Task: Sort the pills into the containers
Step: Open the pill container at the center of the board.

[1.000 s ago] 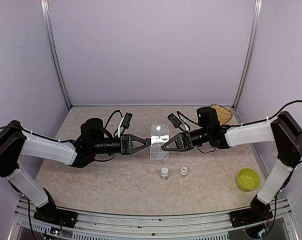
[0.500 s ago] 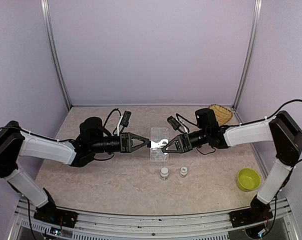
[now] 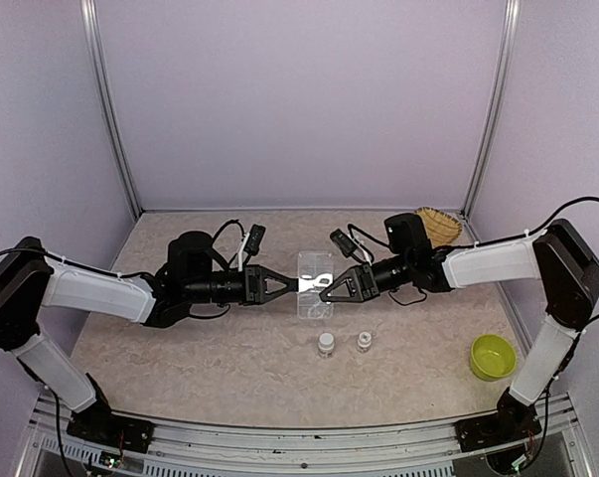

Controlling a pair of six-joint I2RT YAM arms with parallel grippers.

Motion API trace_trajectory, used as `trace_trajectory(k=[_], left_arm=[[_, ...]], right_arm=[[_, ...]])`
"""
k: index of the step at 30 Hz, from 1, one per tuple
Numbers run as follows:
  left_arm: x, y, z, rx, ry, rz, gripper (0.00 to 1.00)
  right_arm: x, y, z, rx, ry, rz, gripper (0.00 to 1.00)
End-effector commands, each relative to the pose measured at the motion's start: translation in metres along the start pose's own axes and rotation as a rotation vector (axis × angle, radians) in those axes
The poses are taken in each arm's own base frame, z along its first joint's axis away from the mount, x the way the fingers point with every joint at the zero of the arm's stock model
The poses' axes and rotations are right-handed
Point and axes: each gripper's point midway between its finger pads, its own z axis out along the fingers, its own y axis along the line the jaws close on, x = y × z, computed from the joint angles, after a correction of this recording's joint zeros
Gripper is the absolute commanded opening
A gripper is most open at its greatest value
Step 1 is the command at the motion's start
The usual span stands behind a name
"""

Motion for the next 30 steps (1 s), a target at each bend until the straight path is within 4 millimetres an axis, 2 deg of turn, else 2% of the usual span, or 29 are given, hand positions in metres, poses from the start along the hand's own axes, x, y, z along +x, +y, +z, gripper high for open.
trace_trajectory(k=[1, 5, 7, 12, 20, 26, 30], left_arm=[[-0.007, 0.000, 0.005, -0.005, -0.007, 0.013, 0.06], [-0.007, 0.003, 0.006, -0.019, -0.005, 0.001, 0.00], [-0.006, 0.006, 0.006, -0.031, -0.005, -0.014, 0.00], [-0.009, 0.013, 0.005, -0.076, -0.022, -0.059, 0.00], [-0.024, 0.025, -0.006, -0.193, -0.090, -0.104, 0.00], [-0.031, 0.044, -0.022, -0.299, -0.151, -0.156, 0.00], [-0.032, 0.057, -0.030, -0.360, -0.178, -0.192, 0.00]], right_arm=[[-0.003, -0.004, 0.004, 0.017, 0.002, -0.013, 0.20], [-0.003, -0.005, 0.004, 0.023, 0.002, -0.008, 0.22], [-0.003, -0.008, 0.004, 0.031, 0.002, -0.002, 0.28], [-0.004, -0.014, 0.005, 0.061, -0.002, 0.010, 0.63], [-0.018, -0.034, 0.000, 0.220, -0.015, -0.032, 0.98], [-0.026, -0.060, -0.007, 0.496, 0.016, -0.152, 1.00], [-0.027, -0.062, 0.003, 0.690, 0.070, -0.363, 1.00]])
